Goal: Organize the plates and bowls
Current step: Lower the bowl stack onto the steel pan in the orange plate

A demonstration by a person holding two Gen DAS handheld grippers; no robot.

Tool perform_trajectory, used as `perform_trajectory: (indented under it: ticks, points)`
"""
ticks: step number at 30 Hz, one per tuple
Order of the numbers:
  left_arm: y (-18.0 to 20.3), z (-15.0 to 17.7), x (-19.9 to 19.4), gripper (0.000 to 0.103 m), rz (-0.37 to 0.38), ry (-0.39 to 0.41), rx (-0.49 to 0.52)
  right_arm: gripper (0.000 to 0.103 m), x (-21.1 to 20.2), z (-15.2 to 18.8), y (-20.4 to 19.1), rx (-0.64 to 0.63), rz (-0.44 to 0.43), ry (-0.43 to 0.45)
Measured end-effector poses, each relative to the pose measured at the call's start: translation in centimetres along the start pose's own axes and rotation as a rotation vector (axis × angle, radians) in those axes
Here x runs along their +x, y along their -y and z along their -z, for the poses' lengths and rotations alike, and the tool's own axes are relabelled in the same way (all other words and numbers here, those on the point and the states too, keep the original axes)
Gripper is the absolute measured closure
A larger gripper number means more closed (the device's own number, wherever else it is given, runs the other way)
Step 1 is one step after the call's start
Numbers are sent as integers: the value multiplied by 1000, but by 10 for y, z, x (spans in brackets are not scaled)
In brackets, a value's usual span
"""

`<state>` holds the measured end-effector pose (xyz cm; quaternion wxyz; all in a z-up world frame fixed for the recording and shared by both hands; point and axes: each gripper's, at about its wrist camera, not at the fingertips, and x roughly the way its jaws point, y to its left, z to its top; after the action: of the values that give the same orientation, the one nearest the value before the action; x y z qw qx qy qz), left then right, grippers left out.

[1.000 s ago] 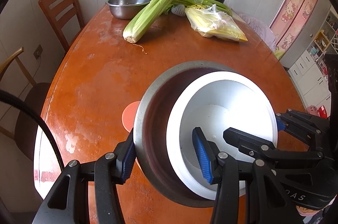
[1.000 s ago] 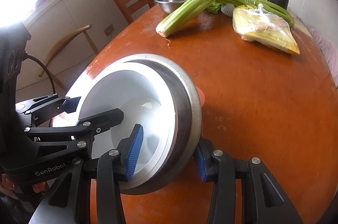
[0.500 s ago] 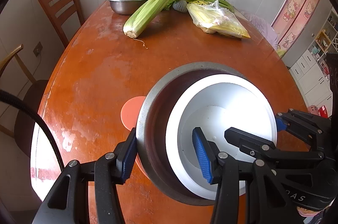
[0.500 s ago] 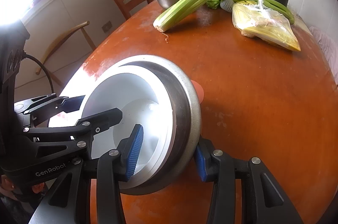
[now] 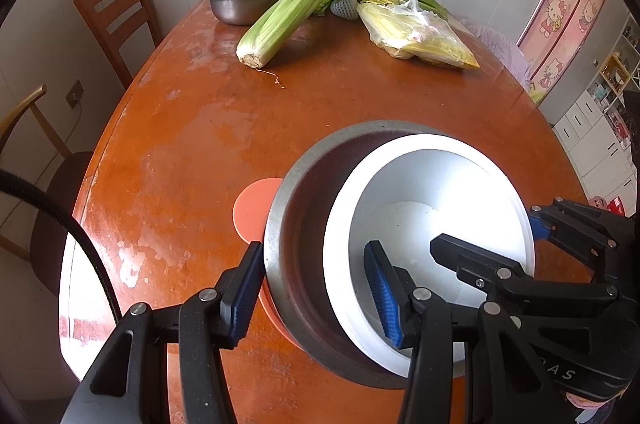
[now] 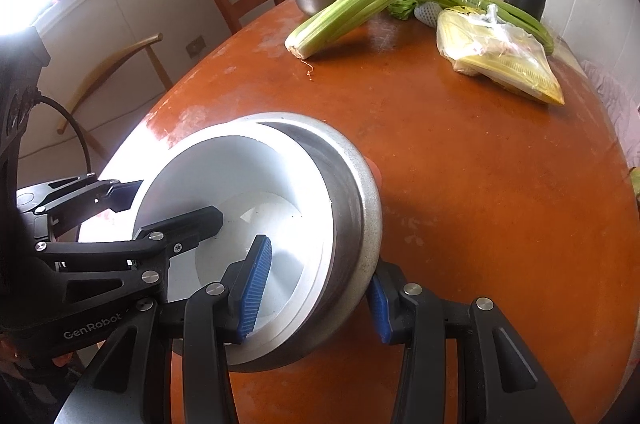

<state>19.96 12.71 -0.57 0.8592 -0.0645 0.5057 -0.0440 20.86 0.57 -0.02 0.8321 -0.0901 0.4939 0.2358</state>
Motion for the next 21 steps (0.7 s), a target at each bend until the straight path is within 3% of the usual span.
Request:
perform_trajectory:
  ticks: [9, 21]
  points:
    - [1, 0, 2, 52, 3, 0, 1, 56, -1, 0, -2, -22, 47, 23]
    - [1, 0, -2, 49, -2, 27, 3, 56, -4, 0, 0, 1, 44, 38]
